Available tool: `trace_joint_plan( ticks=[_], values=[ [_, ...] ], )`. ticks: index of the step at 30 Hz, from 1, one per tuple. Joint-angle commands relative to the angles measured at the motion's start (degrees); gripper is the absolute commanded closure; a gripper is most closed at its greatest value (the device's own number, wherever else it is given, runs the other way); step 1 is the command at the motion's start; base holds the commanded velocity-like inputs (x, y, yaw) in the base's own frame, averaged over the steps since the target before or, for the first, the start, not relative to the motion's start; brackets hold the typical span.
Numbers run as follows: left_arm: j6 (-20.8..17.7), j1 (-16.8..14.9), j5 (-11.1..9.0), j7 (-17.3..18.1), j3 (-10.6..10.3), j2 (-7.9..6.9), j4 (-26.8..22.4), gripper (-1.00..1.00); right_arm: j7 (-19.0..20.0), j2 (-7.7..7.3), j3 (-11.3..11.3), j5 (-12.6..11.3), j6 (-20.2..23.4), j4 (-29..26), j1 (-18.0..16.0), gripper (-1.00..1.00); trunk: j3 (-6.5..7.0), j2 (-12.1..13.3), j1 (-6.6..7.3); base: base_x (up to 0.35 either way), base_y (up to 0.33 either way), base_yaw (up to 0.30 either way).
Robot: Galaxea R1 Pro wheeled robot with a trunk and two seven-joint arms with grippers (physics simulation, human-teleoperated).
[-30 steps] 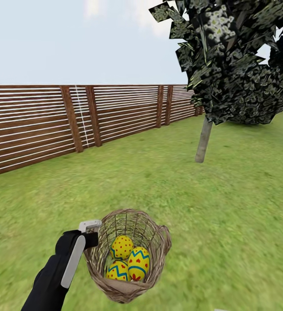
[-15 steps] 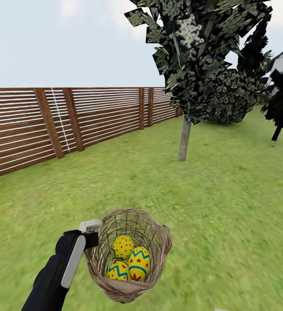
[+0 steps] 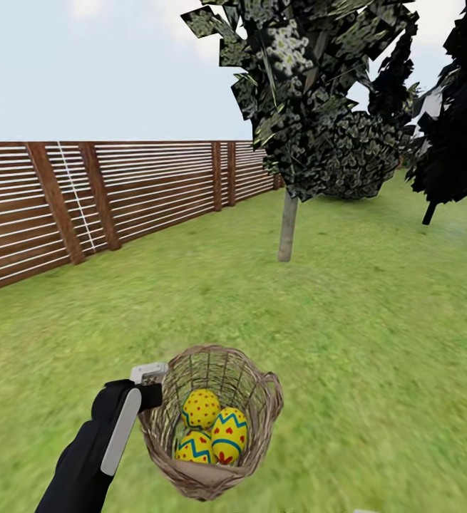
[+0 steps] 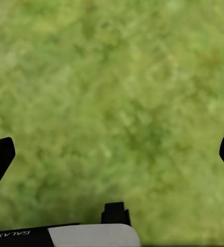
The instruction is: Take the three Easter eggs out of the wicker basket on the lawn in the garden, then place them on the lawn next to a single tree (choose any tree) so that all three eggs are next to the same tree and none are left in the basket.
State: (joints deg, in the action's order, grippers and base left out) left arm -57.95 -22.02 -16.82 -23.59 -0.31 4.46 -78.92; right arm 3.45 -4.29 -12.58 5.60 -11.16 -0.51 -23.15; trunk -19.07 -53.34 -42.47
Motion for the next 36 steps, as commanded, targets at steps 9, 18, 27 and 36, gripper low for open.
trace_joint_plan(
  ticks=[9, 18, 27, 36],
  values=[
    [0.0, 0.0, -1.2, -0.6, 0.0, -0.01, 0.0, 1.00, 0.2, -0.09, -0.6, 0.5, -0.2, 0.1, -0.1, -1.00, -0.77, -0.1, 0.00, 0.000, 0.000, -0.174],
    [0.0, 0.0, -1.2, -0.6, 0.0, 0.02, 0.0, 1.00, 0.2, -0.10, -0.6, 0.5, -0.3, 0.1, -0.1, -1.00, -1.47, -0.1, 0.00, 0.000, 0.000, -0.184],
    [0.0, 0.0, -1.2, -0.6, 0.0, 0.02, 0.0, 1.00, 0.2, -0.04, -0.6, 0.7, -0.2, 0.1, -0.1, -1.00, -2.27, -0.1, 0.00, 0.000, 0.000, -0.068],
    [0.0, 0.0, -1.2, -0.6, 0.0, 0.02, 0.0, 1.00, 0.2, -0.09, -0.6, 0.6, -0.2, 0.1, -0.1, -1.00, -3.11, -0.1, 0.00, 0.000, 0.000, 0.000]
  ],
)
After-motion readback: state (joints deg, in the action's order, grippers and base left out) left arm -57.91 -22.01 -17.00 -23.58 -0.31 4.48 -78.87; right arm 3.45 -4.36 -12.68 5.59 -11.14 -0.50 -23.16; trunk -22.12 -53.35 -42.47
